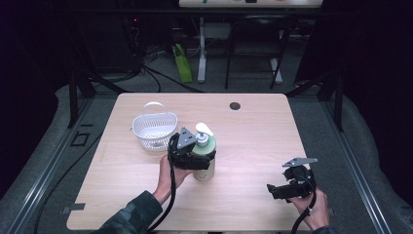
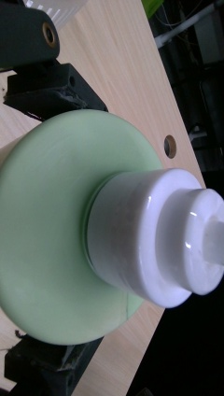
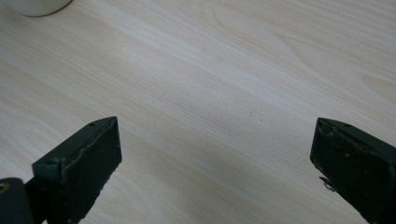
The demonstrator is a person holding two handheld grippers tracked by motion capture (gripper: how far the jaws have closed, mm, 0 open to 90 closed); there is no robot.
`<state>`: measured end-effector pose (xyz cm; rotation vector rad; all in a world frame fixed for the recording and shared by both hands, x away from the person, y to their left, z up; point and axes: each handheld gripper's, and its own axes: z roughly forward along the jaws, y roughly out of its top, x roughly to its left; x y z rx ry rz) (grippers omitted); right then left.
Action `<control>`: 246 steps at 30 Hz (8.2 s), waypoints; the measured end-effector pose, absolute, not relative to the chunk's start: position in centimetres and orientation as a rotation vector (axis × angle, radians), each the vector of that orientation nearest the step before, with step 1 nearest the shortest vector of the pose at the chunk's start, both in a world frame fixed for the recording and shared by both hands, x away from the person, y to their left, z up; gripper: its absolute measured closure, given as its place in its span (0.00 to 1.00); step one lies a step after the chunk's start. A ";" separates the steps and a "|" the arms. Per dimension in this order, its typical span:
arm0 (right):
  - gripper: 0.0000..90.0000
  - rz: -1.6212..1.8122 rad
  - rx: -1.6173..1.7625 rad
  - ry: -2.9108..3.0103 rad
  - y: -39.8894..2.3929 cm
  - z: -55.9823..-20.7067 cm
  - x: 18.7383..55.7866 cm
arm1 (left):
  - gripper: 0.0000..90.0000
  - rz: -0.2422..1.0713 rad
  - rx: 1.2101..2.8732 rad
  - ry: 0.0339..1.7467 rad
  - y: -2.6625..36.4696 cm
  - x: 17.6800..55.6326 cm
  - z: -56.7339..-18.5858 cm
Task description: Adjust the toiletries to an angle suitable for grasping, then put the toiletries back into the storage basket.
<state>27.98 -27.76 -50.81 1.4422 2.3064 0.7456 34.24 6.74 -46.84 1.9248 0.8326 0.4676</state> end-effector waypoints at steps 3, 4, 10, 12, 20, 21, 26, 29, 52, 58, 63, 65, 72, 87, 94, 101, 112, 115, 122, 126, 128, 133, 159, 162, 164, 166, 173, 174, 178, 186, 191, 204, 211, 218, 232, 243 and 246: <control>0.02 0.748 1.444 2.305 -27.7 -50.8 27.9 | 0.13 0.467 1.929 0.836 6.9 34.2 -46.8; 0.02 0.748 1.443 2.305 -27.7 -50.8 27.9 | 0.13 0.466 1.930 0.835 7.0 34.2 -46.8; 0.02 0.745 1.443 2.304 -27.7 -50.8 27.9 | 0.14 0.469 1.936 0.848 7.7 34.0 -46.7; 0.02 0.743 1.445 2.304 -27.7 -50.8 27.9 | 0.14 0.471 1.936 0.853 8.1 33.9 -46.7; 0.02 0.733 1.438 2.313 -27.6 -50.9 27.9 | 0.14 0.480 1.941 0.874 9.9 33.5 -46.6; 0.02 0.731 1.435 2.314 -27.6 -50.9 28.0 | 0.14 0.481 1.938 0.878 10.1 33.5 -46.6; 0.02 0.722 1.430 2.317 -27.5 -51.0 28.0 | 0.14 0.487 1.935 0.896 11.1 33.3 -46.6; 0.02 0.720 1.426 2.321 -27.4 -51.0 28.0 | 0.13 0.491 1.937 0.903 11.5 33.2 -46.5; 0.03 0.712 1.413 2.329 -27.2 -51.0 27.9 | 0.13 0.516 1.934 0.977 14.3 32.4 -46.3; 0.03 0.705 1.409 2.333 -27.1 -51.0 27.9 | 0.13 0.524 1.925 0.999 15.2 32.4 -46.3; 0.03 0.705 1.403 2.334 -27.1 -51.0 27.9 | 0.13 0.526 1.918 1.001 15.3 32.4 -46.4; 0.03 0.706 1.403 2.336 -27.1 -51.0 27.9 | 0.13 0.537 1.918 0.996 15.2 32.3 -46.4; 0.03 0.711 1.405 2.338 -27.1 -51.0 27.9 | 0.06 0.546 1.892 1.003 15.3 32.2 -46.4; 0.02 0.717 1.402 2.341 -27.0 -51.0 28.0 | 0.00 0.543 1.806 0.983 16.1 32.1 -44.9; 0.01 0.708 1.404 2.332 -27.1 -51.0 28.0 | 0.00 0.535 1.779 0.969 16.3 32.3 -44.2; 0.00 0.689 1.393 2.341 -27.0 -51.2 28.0 | 0.02 0.563 1.742 0.953 16.0 32.2 -43.7; 0.01 0.665 1.387 2.349 -26.8 -51.4 28.0 | 0.30 0.553 1.688 0.923 16.3 32.1 -43.3; 0.02 0.666 1.388 2.347 -26.8 -51.4 28.0 | 0.38 0.554 1.675 0.920 16.5 32.0 -43.1; 0.03 0.664 1.386 2.348 -26.8 -51.4 28.0 | 0.53 0.547 1.660 0.915 16.6 32.0 -43.1; 0.03 0.664 1.386 2.349 -26.7 -51.4 28.0 | 0.58 0.545 1.652 0.905 16.6 31.9 -43.1; 0.03 0.665 1.385 2.349 -26.8 -51.4 28.0 | 0.61 0.544 1.652 0.903 16.6 31.9 -43.1; 0.03 0.673 1.383 2.347 -26.8 -51.3 28.0 | 0.63 0.544 1.646 0.891 16.7 31.8 -43.0; 0.03 0.674 1.378 2.342 -26.8 -51.3 28.0 | 0.75 0.552 1.610 0.845 16.7 31.4 -42.7; 0.03 0.673 1.372 2.335 -26.8 -51.2 28.0 | 0.75 0.555 1.616 0.842 16.7 31.4 -42.6; 0.03 0.674 1.375 2.331 -26.9 -51.2 27.9 | 0.75 0.554 1.617 0.841 16.7 31.5 -42.6; 0.03 0.674 1.372 2.330 -26.9 -51.2 27.9 | 0.75 0.557 1.617 0.843 16.7 31.5 -42.6; 0.03 0.667 1.364 2.329 -27.0 -51.1 28.0 | 0.75 0.555 1.616 0.855 17.0 31.7 -42.5; 0.03 0.667 1.364 2.329 -27.0 -51.1 28.0 | 0.75 0.554 1.617 0.857 17.0 31.7 -42.5; 0.03 0.667 1.364 2.333 -27.0 -51.2 28.0 | 0.75 0.542 1.618 0.860 17.0 31.7 -42.4; 0.01 0.670 1.360 2.344 -26.9 -51.2 28.0 | 0.75 0.543 1.624 0.860 17.2 31.6 -41.8; 0.00 0.658 1.363 2.353 -26.9 -51.3 28.0 | 0.75 0.562 1.625 0.853 17.4 31.5 -41.4; 0.00 0.651 1.374 2.363 -27.2 -51.6 28.2 | 0.75 0.569 1.646 0.845 18.0 31.2 -40.0; 0.00 0.638 1.376 2.390 -27.3 -51.9 28.5 | 0.75 0.570 1.644 0.849 18.7 31.1 -39.1; 0.00 0.630 1.362 2.391 -27.3 -51.8 28.5 | 0.75 0.583 1.661 0.841 18.9 31.0 -38.3; 0.00 0.591 1.334 2.418 -26.8 -52.0 28.4 | 0.75 0.577 1.672 0.842 19.2 31.3 -37.1; 0.00 0.590 1.335 2.417 -27.0 -52.0 28.3 | 0.75 0.574 1.675 0.845 19.5 31.7 -36.0; 0.00 0.590 1.333 2.415 -27.0 -52.0 28.3 | 0.75 0.575 1.672 0.843 19.6 31.7 -35.8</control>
